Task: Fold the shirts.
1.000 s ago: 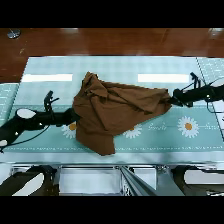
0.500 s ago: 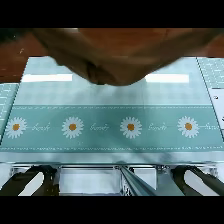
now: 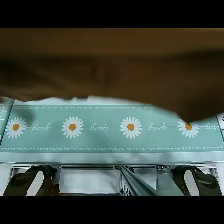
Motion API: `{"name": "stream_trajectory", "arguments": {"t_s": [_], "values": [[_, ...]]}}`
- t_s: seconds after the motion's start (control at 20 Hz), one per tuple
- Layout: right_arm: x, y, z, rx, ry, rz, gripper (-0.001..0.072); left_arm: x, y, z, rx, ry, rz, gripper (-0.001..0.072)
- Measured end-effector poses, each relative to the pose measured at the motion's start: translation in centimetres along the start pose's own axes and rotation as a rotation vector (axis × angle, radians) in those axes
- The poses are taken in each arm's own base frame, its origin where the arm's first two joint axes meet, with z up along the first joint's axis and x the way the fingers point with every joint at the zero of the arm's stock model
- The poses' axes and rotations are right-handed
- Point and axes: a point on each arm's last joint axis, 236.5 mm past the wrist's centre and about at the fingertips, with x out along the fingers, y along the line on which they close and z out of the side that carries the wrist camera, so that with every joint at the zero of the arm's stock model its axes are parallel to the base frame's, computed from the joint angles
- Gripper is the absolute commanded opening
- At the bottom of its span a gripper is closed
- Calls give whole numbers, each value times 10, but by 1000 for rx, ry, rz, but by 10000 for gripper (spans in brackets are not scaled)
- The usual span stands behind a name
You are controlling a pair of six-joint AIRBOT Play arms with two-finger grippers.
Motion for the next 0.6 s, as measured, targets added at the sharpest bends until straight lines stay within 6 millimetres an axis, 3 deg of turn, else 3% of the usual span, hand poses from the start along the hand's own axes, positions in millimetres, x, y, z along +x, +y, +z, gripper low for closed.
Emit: {"name": "stream_trajectory", "arguments": {"t_s": [0.15, 0.3, 0.4, 0.6], "values": [[-24, -9, -18, -8, 61, -70, 25, -36, 16, -3, 43, 14, 112, 25], [-23, -23, -51, -3, 207, -122, 25, -31, 29, -33, 21, 103, 153, 26], [-11, -29, -82, 18, 329, -120, 25, -10, 31, -75, -17, 214, 138, 26], [40, -32, -170, 92, 603, -32, 25, 48, 25, -192, -137, 490, 57, 26]]}}
